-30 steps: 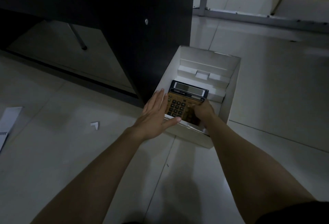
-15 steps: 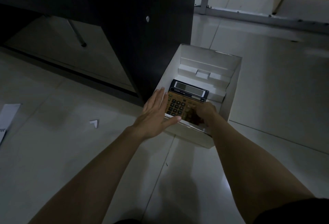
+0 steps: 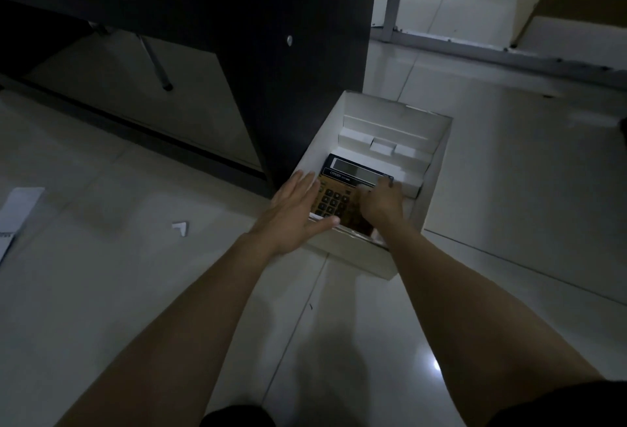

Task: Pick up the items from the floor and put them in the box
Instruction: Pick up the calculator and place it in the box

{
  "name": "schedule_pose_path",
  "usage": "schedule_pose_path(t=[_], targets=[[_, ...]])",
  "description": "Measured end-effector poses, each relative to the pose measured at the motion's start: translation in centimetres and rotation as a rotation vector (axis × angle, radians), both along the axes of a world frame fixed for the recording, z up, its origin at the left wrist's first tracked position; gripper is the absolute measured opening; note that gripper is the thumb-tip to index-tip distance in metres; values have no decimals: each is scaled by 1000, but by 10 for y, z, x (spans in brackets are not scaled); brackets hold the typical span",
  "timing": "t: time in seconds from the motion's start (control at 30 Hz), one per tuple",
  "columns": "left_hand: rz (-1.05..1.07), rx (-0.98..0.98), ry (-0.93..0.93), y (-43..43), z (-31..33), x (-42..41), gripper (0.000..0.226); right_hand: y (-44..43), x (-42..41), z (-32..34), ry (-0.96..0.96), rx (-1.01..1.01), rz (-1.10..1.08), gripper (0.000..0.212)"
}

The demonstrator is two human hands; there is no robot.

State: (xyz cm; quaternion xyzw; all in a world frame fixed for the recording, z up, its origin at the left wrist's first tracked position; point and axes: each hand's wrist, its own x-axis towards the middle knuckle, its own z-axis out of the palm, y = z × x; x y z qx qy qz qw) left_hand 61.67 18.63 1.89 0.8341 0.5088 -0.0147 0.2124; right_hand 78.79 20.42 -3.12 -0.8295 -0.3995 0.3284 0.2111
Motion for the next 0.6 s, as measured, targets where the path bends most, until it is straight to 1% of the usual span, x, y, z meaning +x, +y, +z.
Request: schedule_pose_path(t=[0.07, 0.13, 0.23, 0.33, 0.43, 0.5, 0.6], targets=[[36, 68, -86, -11, 14, -2, 66, -13, -12, 23, -69, 174, 44, 47], [113, 163, -184, -31, 30, -10, 48, -34, -29, 50, -182, 341, 48, 39], [252, 218, -234, -63, 49, -38, 35, -71, -60, 85, -317, 493, 57, 33], [401, 237, -309, -84, 69, -79, 31, -100, -102, 106, -330, 540, 96, 32], [504, 271, -379, -103, 86, -134, 30, -119, -156, 118, -258, 576, 119, 31], [531, 280, -382, -120, 93, -178, 29, -132, -196, 125, -203, 548, 135, 30], [546, 269, -315, -140, 95, -240, 28, -146, -247, 129, -166, 470, 215, 28]])
